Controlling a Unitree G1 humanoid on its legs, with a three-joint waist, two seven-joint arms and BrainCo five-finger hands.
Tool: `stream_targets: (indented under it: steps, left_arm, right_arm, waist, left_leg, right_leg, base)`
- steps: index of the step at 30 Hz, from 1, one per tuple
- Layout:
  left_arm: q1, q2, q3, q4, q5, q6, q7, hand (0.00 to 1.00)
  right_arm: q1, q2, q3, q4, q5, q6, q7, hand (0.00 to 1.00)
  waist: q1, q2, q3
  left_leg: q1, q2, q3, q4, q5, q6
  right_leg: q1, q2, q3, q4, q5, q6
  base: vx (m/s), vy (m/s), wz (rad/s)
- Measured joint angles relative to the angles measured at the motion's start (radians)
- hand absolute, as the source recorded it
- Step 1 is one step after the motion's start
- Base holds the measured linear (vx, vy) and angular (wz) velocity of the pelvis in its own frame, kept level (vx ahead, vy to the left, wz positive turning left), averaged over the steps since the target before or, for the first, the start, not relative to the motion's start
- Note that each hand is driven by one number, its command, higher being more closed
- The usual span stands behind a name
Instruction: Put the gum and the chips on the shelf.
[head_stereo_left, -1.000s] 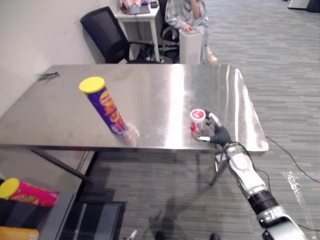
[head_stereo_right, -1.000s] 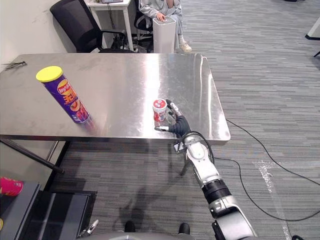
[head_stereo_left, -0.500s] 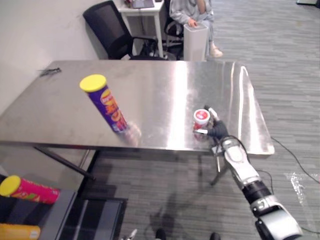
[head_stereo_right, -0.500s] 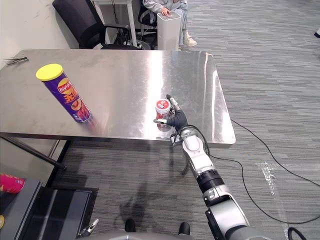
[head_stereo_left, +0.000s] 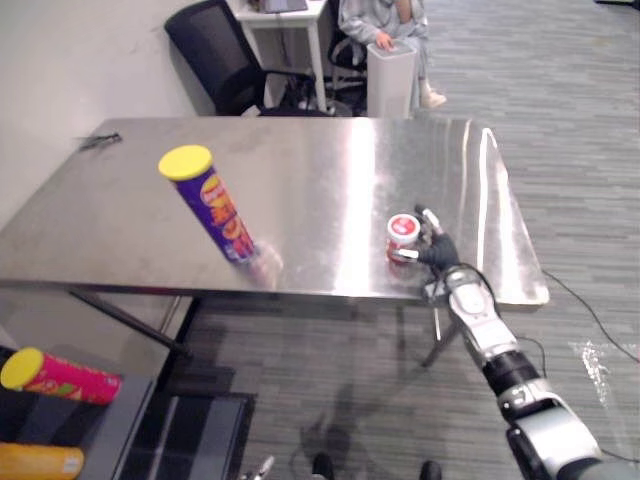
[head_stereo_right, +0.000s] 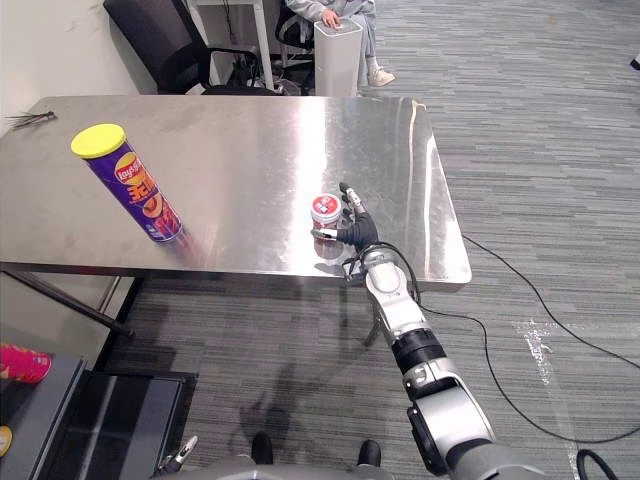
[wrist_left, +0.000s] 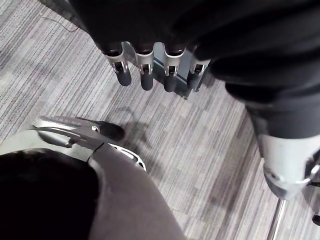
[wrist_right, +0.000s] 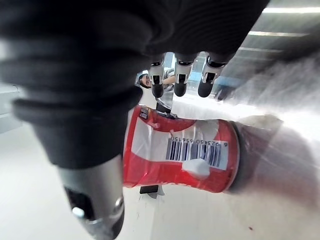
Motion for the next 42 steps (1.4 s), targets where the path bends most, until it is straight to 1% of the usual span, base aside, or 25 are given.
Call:
stream_targets:
  steps: [6, 7, 12, 15, 23, 31, 33, 34, 37, 39, 41, 42]
  left_arm:
    - [0.000, 0.000, 0.000, -0.002, 0.000, 0.000, 0.000, 0.00]
    - [0.000, 0.000, 0.000, -0.002, 0.000, 0.000, 0.000, 0.00]
    - [-0.001, -0.001, 0.000, -0.002, 0.000, 0.000, 0.002, 0.00]
    - [-0.002, -0.001, 0.000, -0.002, 0.000, 0.001, 0.009, 0.00]
    - [-0.005, 0.002, 0.000, -0.009, 0.000, 0.002, 0.010, 0.00]
    - [-0.007, 0.004, -0.001, -0.011, 0.000, 0.007, 0.011, 0.00]
    - [-0.007, 0.004, -0.001, -0.011, 0.000, 0.007, 0.011, 0.00]
    - [-0.007, 0.004, 0.000, -0.011, 0.000, 0.007, 0.011, 0.00]
    - [-0.006, 0.004, 0.002, -0.011, 0.001, 0.007, 0.011, 0.00]
    - [0.000, 0.004, 0.013, -0.011, 0.001, 0.007, 0.011, 0.00]
    - [0.005, 0.001, 0.024, -0.010, 0.001, 0.007, 0.010, 0.00]
    - [0.007, -0.001, 0.028, -0.010, 0.001, 0.007, 0.010, 0.00]
  right_arm:
    - [-0.029, 0.033, 0.007, 0.026, 0.000, 0.009, 0.002, 0.00]
    - [-0.039, 0.034, 0.008, 0.040, 0.000, 0.016, 0.002, 1.00]
    - [-0.042, 0.036, 0.009, 0.046, 0.005, 0.018, 0.001, 1.00]
    - [-0.061, 0.037, 0.018, 0.081, 0.006, 0.020, 0.003, 1.00]
    - [-0.075, 0.057, 0.043, 0.081, 0.006, 0.020, 0.013, 1.00]
    - [-0.070, 0.053, 0.043, 0.063, 0.006, 0.024, 0.013, 1.00]
    - [-0.041, 0.031, 0.039, -0.017, 0.006, 0.026, 0.012, 1.00]
    - [-0.019, 0.018, 0.027, -0.088, 0.006, 0.026, 0.012, 1.00]
    - [0.026, -0.020, -0.033, -0.249, 0.007, 0.019, 0.011, 1.00]
    - [0.052, -0.042, -0.069, -0.336, 0.015, 0.008, 0.011, 1.00]
    - [0.086, -0.068, -0.099, -0.417, 0.019, -0.010, 0.012, 1.00]
    - [0.113, -0.084, -0.118, -0.464, 0.040, -0.022, 0.014, 1.00]
  waist:
    - [0.002, -0.001, 0.003]
    - [0.003, -0.002, 0.004]
    - [0.015, -0.003, 0.005]
    - [0.021, -0.004, 0.006]
    - [0.021, -0.013, 0.024]
    - [0.019, -0.014, 0.028]
    - [0.019, -0.015, 0.028]
    - [0.018, -0.015, 0.028]
    - [0.011, -0.015, 0.028]
    - [-0.004, -0.016, 0.028]
    - [-0.013, -0.016, 0.028]
    - [-0.016, -0.017, 0.027]
  left_leg:
    - [0.005, 0.000, -0.002, 0.000, 0.000, 0.000]
    - [0.006, 0.000, -0.002, 0.000, 0.000, 0.000]
    - [0.006, 0.000, -0.002, 0.000, 0.000, 0.000]
    - [0.006, 0.000, -0.003, -0.001, 0.000, 0.000]
    - [0.012, -0.001, -0.004, -0.001, 0.000, 0.000]
    - [0.017, -0.001, -0.004, -0.001, -0.001, -0.001]
    - [0.016, -0.001, -0.005, -0.001, -0.001, -0.001]
    - [0.016, -0.002, -0.005, -0.001, -0.001, -0.002]
    - [0.016, -0.002, -0.007, -0.001, -0.001, -0.002]
    - [0.016, -0.002, -0.010, -0.001, -0.001, -0.001]
    - [0.017, -0.002, -0.010, -0.001, -0.001, -0.001]
    - [0.018, -0.002, -0.009, 0.000, -0.001, -0.001]
  right_leg:
    - [0.010, 0.000, -0.004, -0.006, 0.000, 0.000]
    - [0.011, 0.000, -0.004, -0.006, 0.000, 0.000]
    - [0.011, 0.000, -0.004, -0.007, 0.001, -0.002]
    - [0.012, 0.000, -0.005, -0.008, 0.001, -0.002]
    - [0.021, 0.000, -0.008, -0.014, 0.002, -0.001]
    - [0.027, -0.001, -0.008, -0.016, 0.002, 0.000]
    - [0.027, -0.001, -0.008, -0.016, 0.002, 0.000]
    - [0.027, -0.001, -0.008, -0.016, 0.003, 0.001]
    - [0.028, -0.001, -0.008, -0.017, 0.003, 0.002]
    - [0.030, -0.002, -0.010, -0.017, 0.004, 0.002]
    - [0.030, -0.002, -0.010, -0.016, 0.004, 0.002]
    - [0.030, -0.001, -0.010, -0.015, 0.004, 0.003]
  base:
    - [0.00, 0.000, 0.00]
    - [0.00, 0.000, 0.00]
    - [0.00, 0.000, 0.00]
    - [0.00, 0.000, 0.00]
    - [0.00, 0.000, 0.00]
    - [0.00, -0.003, 0.00]
    - [0.00, 0.000, 0.00]
    - [0.00, 0.000, 0.00]
    - [0.00, 0.000, 0.00]
    - [0.00, 0.000, 0.02]
    - [0.00, 0.000, 0.00]
    - [0.00, 0.000, 0.00]
